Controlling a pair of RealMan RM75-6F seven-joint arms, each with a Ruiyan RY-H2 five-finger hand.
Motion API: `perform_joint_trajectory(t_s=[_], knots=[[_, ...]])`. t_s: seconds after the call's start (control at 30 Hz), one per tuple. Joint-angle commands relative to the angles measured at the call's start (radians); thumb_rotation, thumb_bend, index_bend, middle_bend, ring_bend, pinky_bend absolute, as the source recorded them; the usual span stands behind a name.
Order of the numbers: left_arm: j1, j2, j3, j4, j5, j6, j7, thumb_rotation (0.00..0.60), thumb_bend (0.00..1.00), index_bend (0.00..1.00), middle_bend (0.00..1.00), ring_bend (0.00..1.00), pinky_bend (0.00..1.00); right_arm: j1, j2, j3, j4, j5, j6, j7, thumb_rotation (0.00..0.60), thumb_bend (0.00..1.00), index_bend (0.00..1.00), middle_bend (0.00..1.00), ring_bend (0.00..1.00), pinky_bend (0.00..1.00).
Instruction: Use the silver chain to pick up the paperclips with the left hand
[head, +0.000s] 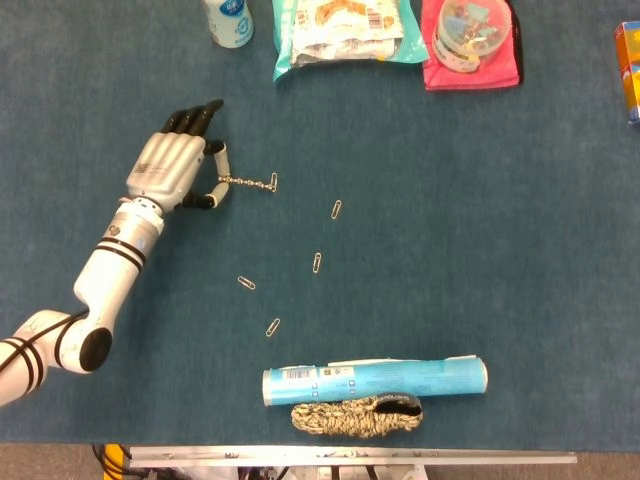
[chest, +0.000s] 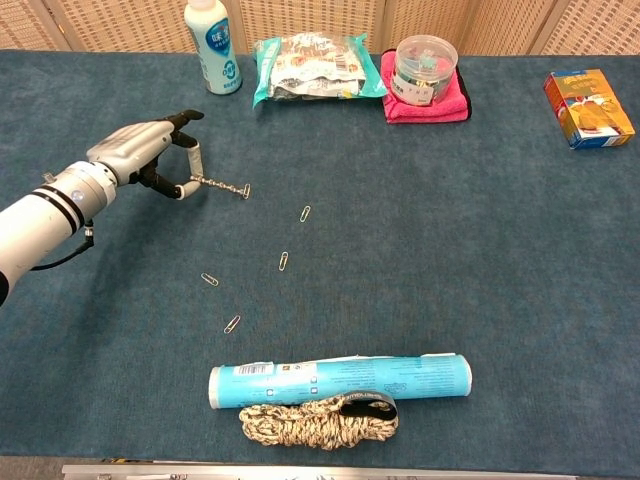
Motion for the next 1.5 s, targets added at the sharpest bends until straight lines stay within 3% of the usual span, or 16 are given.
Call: perform_joint_trajectory(t_s=[0.03, 0.3, 0.93, 1.5], knots=[[-0.005, -0.005, 0.0, 0.006, 0.0, -0.003, 0.003, 0.6, 0.36, 0.59, 0.0, 0.0, 0.06, -0.001, -0.001, 0.0, 0.001, 0.0, 0.0, 0.001, 0.6, 0.0, 0.0, 0.06, 0.03, 0.22], [-0.007, -0.004, 0.001, -0.002, 0.001, 0.004, -0.001, 0.6, 0.36, 0.59, 0.0, 0.0, 0.06, -0.003, -0.002, 0.001, 0.003, -0.001, 0.0, 0.006, 0.6, 0.0, 0.0, 0.06, 0.03, 0.22], [0.014, 0.059, 0.026, -0.209, 0.068, 0.09, 0.005, 0.6, 0.36, 0.59, 0.0, 0.0, 0.06, -0.047, 0.045, -0.036, -0.058, -0.064, 0.054, 0.035, 0.6, 0.0, 0.0, 0.06, 0.03, 0.22], [-0.018, -0.012, 0.028, -0.141, 0.047, 0.038, -0.025, 0.6, 0.36, 0.59, 0.0, 0.0, 0.06, -0.079, 0.053, -0.056, -0.038, -0.051, 0.053, 0.067, 0.6, 0.0, 0.0, 0.06, 0.03, 0.22]])
